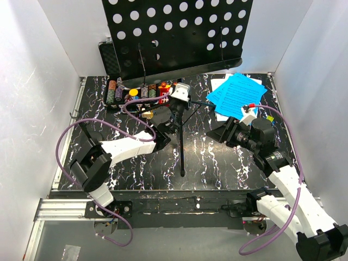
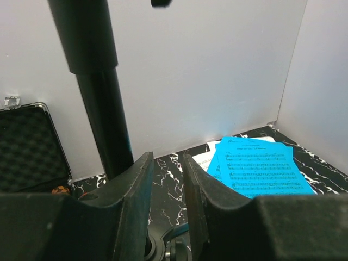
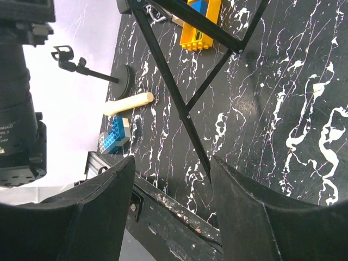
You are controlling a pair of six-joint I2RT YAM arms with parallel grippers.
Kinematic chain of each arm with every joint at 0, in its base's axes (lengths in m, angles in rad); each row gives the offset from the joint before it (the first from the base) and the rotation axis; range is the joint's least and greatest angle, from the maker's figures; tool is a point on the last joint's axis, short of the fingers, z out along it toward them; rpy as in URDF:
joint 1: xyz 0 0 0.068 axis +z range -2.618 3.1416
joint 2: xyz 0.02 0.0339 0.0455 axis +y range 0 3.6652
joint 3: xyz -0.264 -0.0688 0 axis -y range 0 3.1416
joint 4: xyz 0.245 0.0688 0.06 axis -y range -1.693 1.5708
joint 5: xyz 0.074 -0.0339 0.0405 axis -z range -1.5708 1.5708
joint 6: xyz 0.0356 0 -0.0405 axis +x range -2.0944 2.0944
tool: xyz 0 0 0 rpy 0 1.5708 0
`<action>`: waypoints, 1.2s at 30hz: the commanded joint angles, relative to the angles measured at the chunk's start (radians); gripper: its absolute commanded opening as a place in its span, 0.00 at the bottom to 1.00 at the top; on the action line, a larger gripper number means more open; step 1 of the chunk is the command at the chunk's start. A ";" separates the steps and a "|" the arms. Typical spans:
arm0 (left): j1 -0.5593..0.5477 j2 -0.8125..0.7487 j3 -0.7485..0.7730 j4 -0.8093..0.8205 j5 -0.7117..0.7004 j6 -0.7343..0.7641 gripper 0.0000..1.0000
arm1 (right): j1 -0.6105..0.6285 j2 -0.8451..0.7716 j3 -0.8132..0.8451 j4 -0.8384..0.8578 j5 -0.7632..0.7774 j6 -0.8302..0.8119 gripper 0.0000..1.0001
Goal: Pack up the instrument practice props
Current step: Move the music stand to the center of the board.
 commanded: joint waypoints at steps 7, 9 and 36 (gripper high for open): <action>0.081 0.013 0.067 -0.046 0.001 -0.064 0.20 | 0.007 0.004 0.018 0.023 -0.014 -0.001 0.65; 0.097 0.012 0.070 -0.072 0.023 -0.085 0.17 | 0.010 0.009 0.018 0.028 -0.017 0.001 0.65; 0.158 -0.225 -0.057 -0.285 0.333 -0.262 0.14 | 0.010 0.017 0.079 -0.009 -0.022 -0.053 0.65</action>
